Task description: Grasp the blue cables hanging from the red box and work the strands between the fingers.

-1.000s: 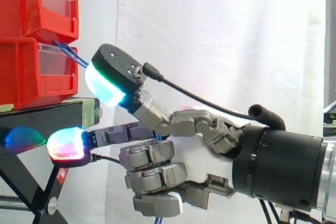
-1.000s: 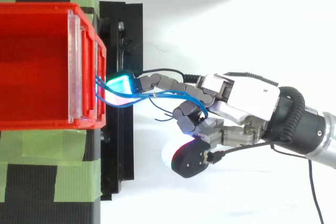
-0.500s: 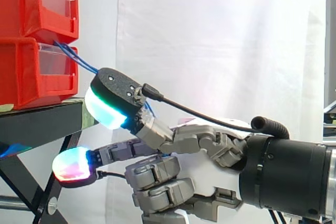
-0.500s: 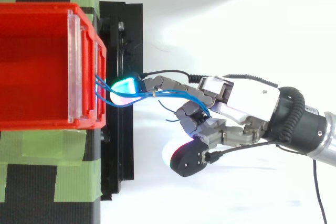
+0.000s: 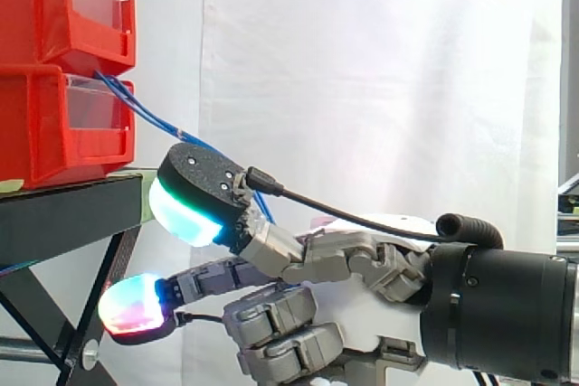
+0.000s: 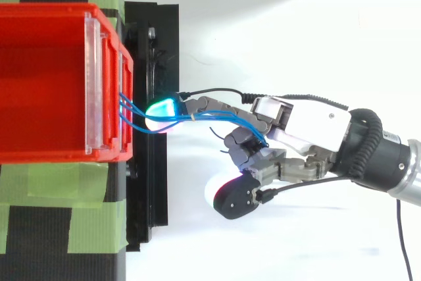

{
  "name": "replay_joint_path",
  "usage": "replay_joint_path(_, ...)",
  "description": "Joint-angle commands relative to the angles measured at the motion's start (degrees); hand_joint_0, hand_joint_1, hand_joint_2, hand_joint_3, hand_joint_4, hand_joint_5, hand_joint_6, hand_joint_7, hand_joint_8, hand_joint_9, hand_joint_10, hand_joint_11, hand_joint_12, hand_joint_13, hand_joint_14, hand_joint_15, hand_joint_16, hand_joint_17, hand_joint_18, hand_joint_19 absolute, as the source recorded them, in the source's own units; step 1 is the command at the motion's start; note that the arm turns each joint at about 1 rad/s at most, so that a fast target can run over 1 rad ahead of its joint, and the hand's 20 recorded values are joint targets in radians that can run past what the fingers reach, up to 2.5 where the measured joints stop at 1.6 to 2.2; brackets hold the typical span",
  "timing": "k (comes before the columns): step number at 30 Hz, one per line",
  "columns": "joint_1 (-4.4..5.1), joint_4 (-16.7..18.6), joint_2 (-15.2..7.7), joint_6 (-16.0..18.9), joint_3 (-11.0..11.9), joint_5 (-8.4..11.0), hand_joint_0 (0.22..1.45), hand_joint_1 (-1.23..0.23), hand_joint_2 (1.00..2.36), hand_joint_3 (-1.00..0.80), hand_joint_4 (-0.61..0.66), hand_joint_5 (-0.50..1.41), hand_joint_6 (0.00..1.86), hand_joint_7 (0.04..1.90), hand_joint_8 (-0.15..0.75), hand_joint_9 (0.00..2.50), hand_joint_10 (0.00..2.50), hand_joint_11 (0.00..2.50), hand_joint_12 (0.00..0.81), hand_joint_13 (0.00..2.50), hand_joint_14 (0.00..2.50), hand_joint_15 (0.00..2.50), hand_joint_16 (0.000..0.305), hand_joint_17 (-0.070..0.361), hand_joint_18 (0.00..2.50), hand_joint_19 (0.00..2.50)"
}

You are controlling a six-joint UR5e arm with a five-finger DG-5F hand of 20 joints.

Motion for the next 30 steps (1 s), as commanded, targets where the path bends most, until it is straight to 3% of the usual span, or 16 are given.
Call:
replay_joint_path(1, -0.03, -0.87, 0.0, 0.0, 0.0, 0.06, 0.74, -0.55, 1.0, -1.0, 0.28, -0.12, 0.01, 0.67, 0.365, 0.83, 2.5, 2.32, 0.397, 1.02, 2.5, 1.45, 0.058, 0.13, 1.41, 1.46)
replay_joint_path(30, -0.03, -2.36, 0.0, 0.0, 0.0, 0.06, 0.74, -0.55, 1.0, -1.0, 0.28, -0.11, 0.01, 0.67, 0.362, 0.82, 2.5, 2.31, 0.398, 1.01, 2.5, 1.45, 0.058, 0.13, 1.4, 1.48)
